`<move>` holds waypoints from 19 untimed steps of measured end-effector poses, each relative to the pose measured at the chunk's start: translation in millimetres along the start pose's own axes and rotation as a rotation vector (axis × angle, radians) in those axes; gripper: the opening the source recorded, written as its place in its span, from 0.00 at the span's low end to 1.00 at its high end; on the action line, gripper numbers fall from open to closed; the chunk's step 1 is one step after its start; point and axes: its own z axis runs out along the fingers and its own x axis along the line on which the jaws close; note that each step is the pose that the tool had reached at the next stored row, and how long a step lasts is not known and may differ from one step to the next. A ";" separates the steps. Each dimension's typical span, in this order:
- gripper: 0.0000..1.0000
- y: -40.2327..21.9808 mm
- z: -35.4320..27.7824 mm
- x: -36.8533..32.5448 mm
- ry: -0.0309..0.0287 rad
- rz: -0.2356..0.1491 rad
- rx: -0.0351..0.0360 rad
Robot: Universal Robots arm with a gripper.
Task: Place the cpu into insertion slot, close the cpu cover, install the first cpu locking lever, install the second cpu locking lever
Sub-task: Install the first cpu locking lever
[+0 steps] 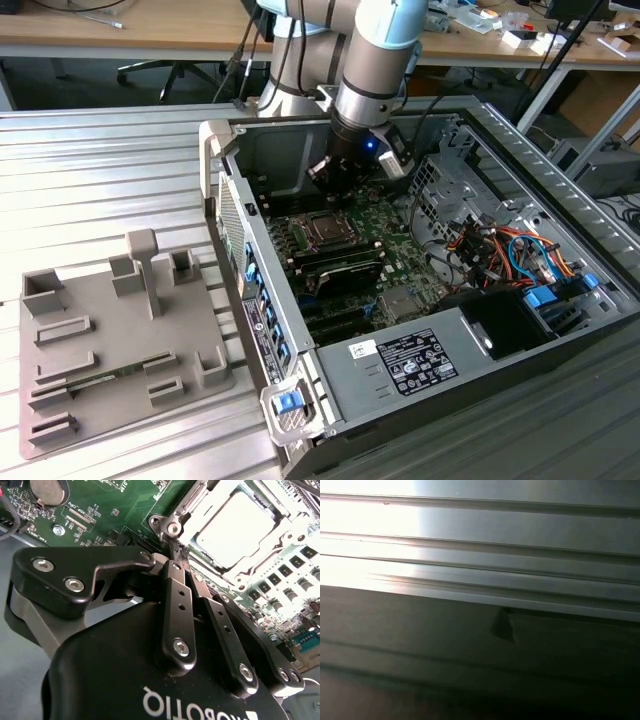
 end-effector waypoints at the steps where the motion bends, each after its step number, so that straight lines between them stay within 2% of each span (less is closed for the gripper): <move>1: 0.11 0.0 0.1 0.0 -0.0002 0.000 -0.0003; 3: 0.11 0.5 0.3 -0.1 -0.0006 0.000 -0.0044; 6: 0.11 2.3 0.3 0.2 -0.0019 0.000 -0.0152; 8: 0.11 2.7 -1.5 0.5 -0.0042 0.000 -0.0166; 19: 0.11 1.3 -32.6 0.8 -0.0040 0.000 -0.0158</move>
